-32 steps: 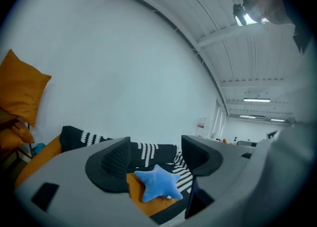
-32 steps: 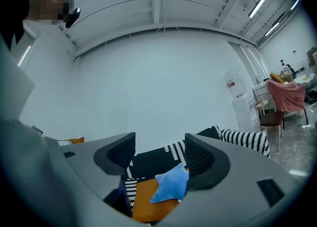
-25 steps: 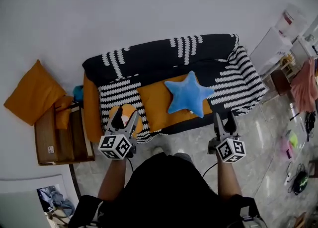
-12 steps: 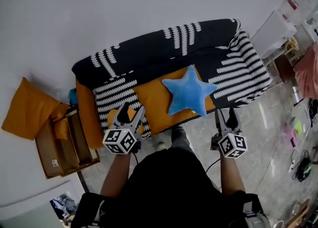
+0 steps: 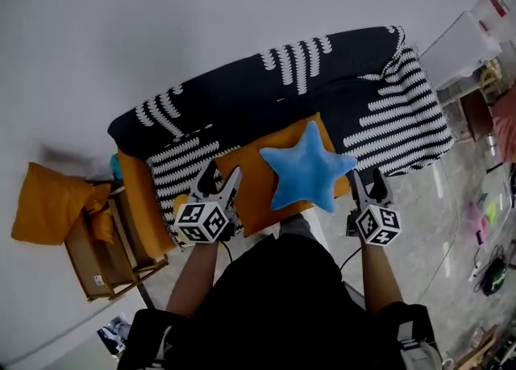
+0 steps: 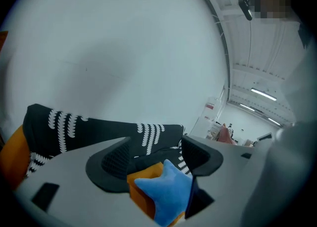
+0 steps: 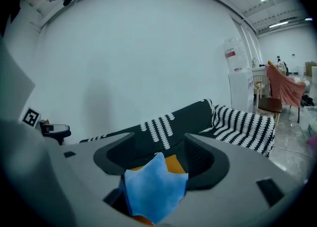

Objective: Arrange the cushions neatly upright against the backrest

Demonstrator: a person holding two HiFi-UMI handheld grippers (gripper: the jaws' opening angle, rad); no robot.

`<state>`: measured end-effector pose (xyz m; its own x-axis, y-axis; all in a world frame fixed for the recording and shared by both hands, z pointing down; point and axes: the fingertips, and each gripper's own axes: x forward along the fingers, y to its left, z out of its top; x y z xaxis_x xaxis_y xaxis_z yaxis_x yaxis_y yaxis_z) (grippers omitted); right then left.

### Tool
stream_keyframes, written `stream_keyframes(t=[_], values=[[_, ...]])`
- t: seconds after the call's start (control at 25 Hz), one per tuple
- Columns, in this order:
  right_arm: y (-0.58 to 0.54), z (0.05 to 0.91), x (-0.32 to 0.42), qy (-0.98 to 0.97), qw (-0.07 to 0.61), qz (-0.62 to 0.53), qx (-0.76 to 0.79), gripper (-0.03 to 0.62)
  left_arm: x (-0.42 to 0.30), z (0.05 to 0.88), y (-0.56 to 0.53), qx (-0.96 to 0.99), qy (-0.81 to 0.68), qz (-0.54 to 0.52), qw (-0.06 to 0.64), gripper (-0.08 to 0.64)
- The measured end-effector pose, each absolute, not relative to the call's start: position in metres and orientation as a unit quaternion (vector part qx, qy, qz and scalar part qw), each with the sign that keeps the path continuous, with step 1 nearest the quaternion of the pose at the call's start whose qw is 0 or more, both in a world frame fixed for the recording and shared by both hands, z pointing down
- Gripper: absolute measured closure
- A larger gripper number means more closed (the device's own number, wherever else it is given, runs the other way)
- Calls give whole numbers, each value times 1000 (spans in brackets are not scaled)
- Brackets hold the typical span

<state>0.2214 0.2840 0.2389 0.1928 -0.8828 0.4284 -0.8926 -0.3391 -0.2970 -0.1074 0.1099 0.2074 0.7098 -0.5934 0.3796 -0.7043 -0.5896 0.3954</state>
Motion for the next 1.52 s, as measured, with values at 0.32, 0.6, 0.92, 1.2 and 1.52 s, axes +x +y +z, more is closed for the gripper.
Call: stream_keyframes(t=[0.32, 0.6, 0.92, 1.2, 1.52], values=[[267, 296, 270, -520, 10, 346, 780, 270, -46, 272, 97, 868, -346, 162, 318, 227], [260, 373, 285, -446, -18, 442, 778, 259, -27, 354, 83, 778, -396, 147, 465, 226], [276, 441, 288, -336, -84, 560, 752, 229, -2, 440, 104, 714, -405, 204, 533, 212], [274, 490, 276, -282, -144, 613, 724, 183, -1, 506, 110, 646, -422, 181, 610, 166], [246, 492, 256, -305, -143, 617, 711, 252, 27, 512, 106, 655, -344, 150, 656, 255]])
